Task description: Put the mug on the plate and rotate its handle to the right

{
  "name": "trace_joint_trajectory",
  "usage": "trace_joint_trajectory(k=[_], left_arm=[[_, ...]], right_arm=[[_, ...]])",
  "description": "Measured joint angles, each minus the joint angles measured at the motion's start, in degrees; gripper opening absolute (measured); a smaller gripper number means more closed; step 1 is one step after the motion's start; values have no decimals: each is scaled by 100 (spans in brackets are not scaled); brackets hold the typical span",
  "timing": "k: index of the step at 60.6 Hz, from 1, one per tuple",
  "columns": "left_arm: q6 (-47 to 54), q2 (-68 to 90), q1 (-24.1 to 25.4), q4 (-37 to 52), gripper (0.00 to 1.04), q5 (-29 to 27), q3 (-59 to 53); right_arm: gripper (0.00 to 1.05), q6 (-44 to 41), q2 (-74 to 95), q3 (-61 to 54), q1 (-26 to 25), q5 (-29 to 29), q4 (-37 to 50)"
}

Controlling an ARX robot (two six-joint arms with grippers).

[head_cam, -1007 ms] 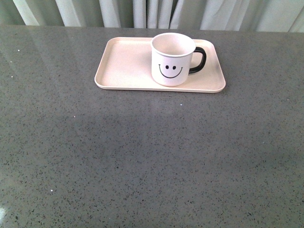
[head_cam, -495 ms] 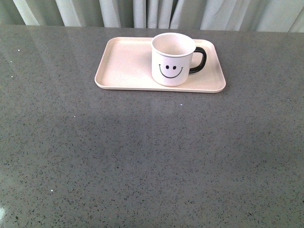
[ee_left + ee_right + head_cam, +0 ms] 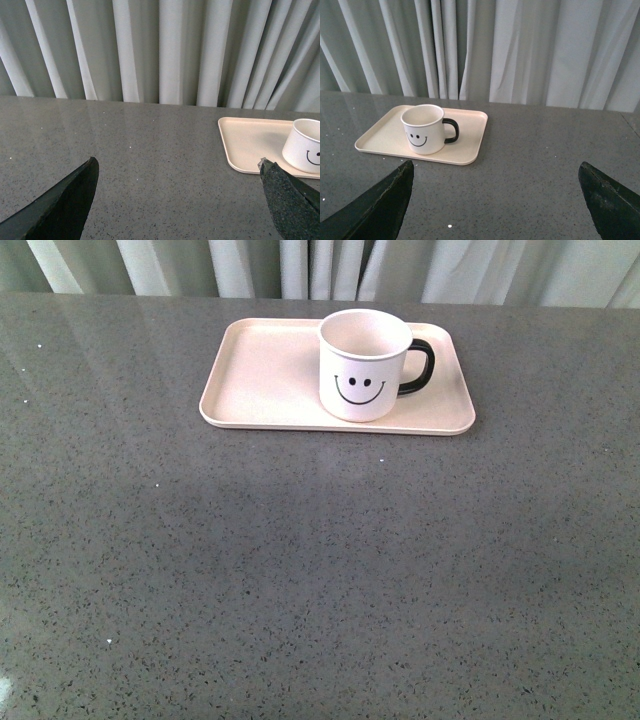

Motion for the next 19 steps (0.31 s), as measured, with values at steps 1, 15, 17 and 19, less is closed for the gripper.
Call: trace_joint_trajectory(k=[1,15,17,19], left_arm=[[2,0,0,-2,96,0,0],[2,0,0,0,96,0,0],[0,0,0,0,96,0,0],[2,0,0,-2,96,0,0]], right_arm=[[96,0,0,0,0,0,0],[96,0,0,0,0,0,0],[96,0,0,0,0,0,0],[96,0,0,0,0,0,0]])
